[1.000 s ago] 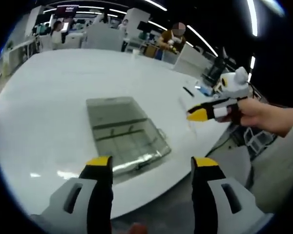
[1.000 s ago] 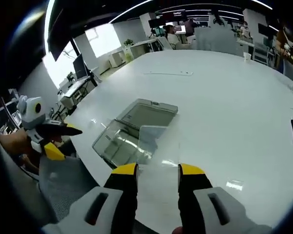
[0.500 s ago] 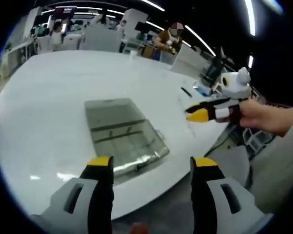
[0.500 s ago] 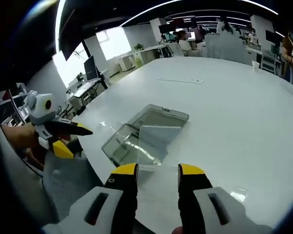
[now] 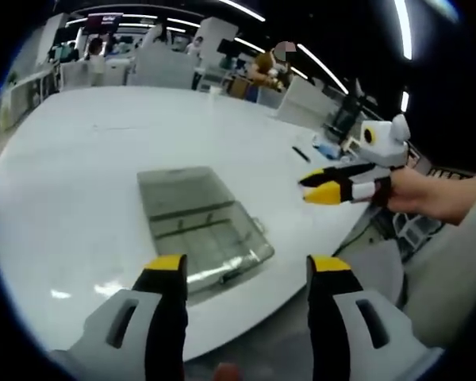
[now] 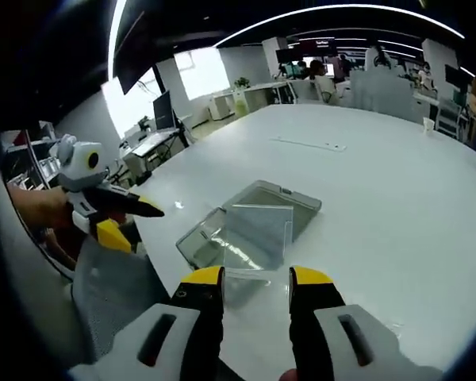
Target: Insert the divider into the dual guide fixture by aligning both edges with the guide slots and pushing it downward to the bottom, including one-sided entry, uneven engagement, binding, and posture correction.
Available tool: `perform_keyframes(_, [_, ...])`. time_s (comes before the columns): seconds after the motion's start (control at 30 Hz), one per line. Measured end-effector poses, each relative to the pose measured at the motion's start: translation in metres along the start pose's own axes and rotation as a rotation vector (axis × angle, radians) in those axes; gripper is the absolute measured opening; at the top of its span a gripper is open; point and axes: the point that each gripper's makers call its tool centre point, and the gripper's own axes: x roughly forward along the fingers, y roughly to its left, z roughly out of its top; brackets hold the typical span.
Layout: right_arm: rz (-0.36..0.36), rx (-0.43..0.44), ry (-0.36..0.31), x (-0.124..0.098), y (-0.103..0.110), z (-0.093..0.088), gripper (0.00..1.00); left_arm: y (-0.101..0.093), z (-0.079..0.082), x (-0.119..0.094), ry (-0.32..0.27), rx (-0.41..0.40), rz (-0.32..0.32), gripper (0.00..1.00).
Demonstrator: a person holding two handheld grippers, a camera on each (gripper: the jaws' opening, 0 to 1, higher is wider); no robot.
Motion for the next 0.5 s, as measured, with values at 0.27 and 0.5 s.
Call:
perform_keyframes(0.27, [0.015,-0.042,-0.006,0.0,0.012,0.004,0.27,-0.003,0.003,0.0,-0.009,-0.004,-0.009,0.54])
perform_keyframes(0.5, [0.022,-0.059,-0.018,0.0,0.018,0.009,0.27,-0.009,0.009,0.0,-0.036,0.006,-0.028,0.46])
